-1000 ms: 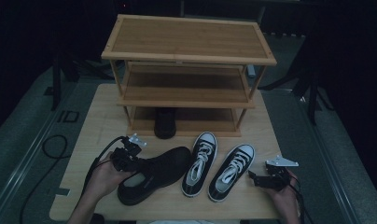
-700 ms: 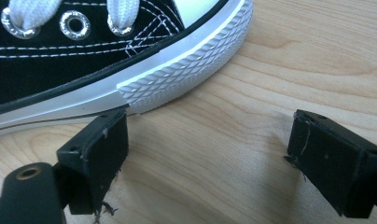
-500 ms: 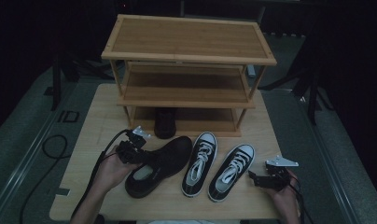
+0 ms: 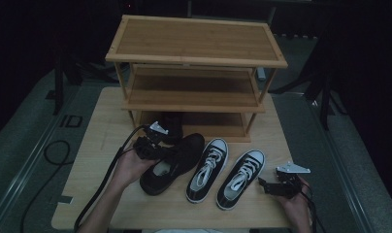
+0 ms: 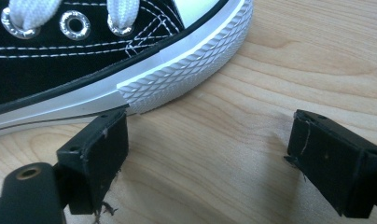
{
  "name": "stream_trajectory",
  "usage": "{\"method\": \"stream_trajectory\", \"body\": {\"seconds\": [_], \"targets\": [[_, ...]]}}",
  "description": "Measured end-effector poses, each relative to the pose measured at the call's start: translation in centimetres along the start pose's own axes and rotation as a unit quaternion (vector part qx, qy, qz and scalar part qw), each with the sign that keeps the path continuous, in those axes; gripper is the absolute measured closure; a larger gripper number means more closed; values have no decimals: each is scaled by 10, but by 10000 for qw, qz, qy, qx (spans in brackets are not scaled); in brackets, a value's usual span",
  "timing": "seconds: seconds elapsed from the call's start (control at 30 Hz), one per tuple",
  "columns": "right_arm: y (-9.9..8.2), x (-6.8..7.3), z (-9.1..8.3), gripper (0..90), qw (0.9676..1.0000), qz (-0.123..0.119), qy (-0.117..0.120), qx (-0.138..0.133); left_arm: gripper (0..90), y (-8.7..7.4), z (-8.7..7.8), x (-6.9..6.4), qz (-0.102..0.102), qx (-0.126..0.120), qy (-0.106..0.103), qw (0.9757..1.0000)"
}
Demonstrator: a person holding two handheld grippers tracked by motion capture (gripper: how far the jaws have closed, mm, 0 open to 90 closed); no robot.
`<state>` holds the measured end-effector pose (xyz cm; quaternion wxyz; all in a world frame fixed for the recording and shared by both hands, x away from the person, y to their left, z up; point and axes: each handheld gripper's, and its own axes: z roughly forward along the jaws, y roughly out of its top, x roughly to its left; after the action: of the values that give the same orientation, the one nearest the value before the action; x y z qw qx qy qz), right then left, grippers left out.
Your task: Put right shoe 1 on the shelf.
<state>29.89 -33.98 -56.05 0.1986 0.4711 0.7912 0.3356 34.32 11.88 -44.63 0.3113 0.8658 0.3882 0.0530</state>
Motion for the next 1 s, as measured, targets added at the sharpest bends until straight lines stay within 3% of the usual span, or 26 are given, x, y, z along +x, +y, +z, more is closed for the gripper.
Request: {"method": "stream_trajectory", "body": {"seconds": [0.1,0.27,0.43,0.87,0.93,1.0], "targets": [[0,0,0,122,10000,1,0,0,876,3,7,-2,58,-67,-145,9999],[0,0,0,122,10000,-1,0,-1,876,9,9,-7,103,-206,-145,9996],[0,0,0,122,10000,3,0,0,876,16,10,-2,-173,-410,-106,9990],[0,0,0,122,10000,-1,0,-1,876,38,34,5,-405,-794,81,9960],[0,0,0,122,10000,-2,0,0,875,41,37,5,-469,-891,110,9949],[0,0,0,122,10000,0,1,0,876,43,42,7,-640,-1062,179,9921]]}}
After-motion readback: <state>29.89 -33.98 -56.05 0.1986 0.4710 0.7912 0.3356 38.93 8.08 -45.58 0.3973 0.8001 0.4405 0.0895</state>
